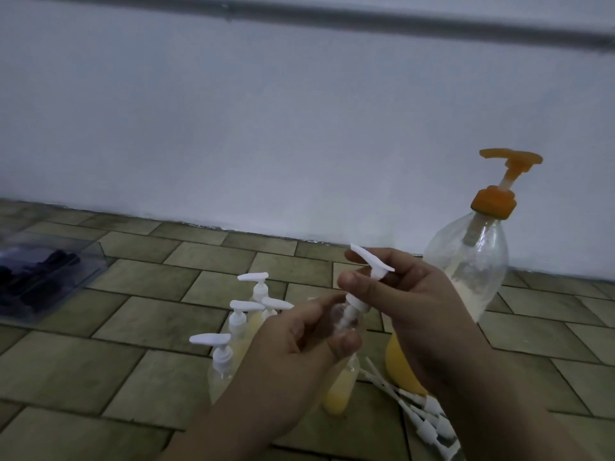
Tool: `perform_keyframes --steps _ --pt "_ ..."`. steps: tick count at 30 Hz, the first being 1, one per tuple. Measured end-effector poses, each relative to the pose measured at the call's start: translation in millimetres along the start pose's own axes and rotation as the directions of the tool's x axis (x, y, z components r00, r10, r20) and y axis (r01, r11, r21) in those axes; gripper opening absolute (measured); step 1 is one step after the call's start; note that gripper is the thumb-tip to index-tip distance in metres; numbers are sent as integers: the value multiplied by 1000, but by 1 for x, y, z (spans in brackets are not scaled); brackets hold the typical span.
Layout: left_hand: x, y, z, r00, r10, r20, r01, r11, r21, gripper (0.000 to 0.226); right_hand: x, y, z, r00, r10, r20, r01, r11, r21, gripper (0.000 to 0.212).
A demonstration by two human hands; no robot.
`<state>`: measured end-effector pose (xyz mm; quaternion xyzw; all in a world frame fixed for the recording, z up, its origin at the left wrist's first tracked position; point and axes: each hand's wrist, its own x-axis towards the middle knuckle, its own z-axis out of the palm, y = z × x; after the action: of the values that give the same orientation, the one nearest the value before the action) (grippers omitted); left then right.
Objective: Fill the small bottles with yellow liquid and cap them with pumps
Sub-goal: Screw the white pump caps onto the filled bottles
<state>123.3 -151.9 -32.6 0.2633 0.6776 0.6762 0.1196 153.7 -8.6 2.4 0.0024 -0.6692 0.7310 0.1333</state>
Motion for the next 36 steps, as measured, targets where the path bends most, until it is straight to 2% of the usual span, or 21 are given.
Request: perform_keyframes --steps 4,8,11,13,15,17,19,21,23,24,26,28,29,31,32,34,36 --pt "1 2 -1 998 -33 -52 28 994 -106 26 0 1 -2 1000 23 19 -24 995 93 25" --pt "4 3 -1 997 -26 -68 19 995 -101 24 2 11 0 997 36 -74 -35 999 17 34" --pt "7 1 -1 998 -23 -63 17 995 -98 24 1 10 0 994 112 9 -112 985 128 27" --pt "7 1 0 998 -25 -62 19 995 -94 25 0 13 2 991 134 -8 -132 981 142 19" --pt "7 -2 2 998 -31 -62 25 996 -90 28 1 17 2 990 124 -74 -118 990 73 29" --pt "7 -2 1 997 -39 -70 32 995 -99 26 2 18 1 991 124 -56 -118 988 98 37" --pt "8 -2 0 996 -35 -84 24 991 -129 25 3 17 0 992 124 0 -121 970 212 29" --pt "8 -1 -1 997 -26 -74 17 992 -122 23 4 20 -1 993 108 -38 -96 969 229 27" --pt "7 -2 1 998 -30 -51 25 995 -93 24 5 24 -3 995 77 -65 -63 980 190 49" --pt "7 -3 2 998 -40 -49 35 995 -89 23 4 24 -5 995 90 -51 -78 977 198 52" --pt "7 -5 2 997 -63 -49 59 994 -91 24 3 21 -8 993 119 20 -120 969 216 34" --pt "7 -7 2 996 -74 -47 70 995 -70 22 2 21 -7 992 128 19 -130 973 191 24" --pt "7 -7 2 996 -72 -42 70 996 -48 22 2 23 -6 992 121 -31 -116 983 142 25" --pt "6 -9 3 997 -67 -25 66 998 -20 25 0 28 -5 989 92 -117 -85 995 61 41" --pt "5 -10 3 997 -75 -25 74 997 -25 26 0 29 -5 988 100 -120 -91 993 80 42" --pt "4 -11 2 995 -97 -38 94 994 -54 28 -2 29 -5 989 138 -53 -127 977 169 24" --pt "3 -12 1 997 -68 -48 67 998 -20 23 -4 31 -1 986 161 -38 -148 961 233 21"
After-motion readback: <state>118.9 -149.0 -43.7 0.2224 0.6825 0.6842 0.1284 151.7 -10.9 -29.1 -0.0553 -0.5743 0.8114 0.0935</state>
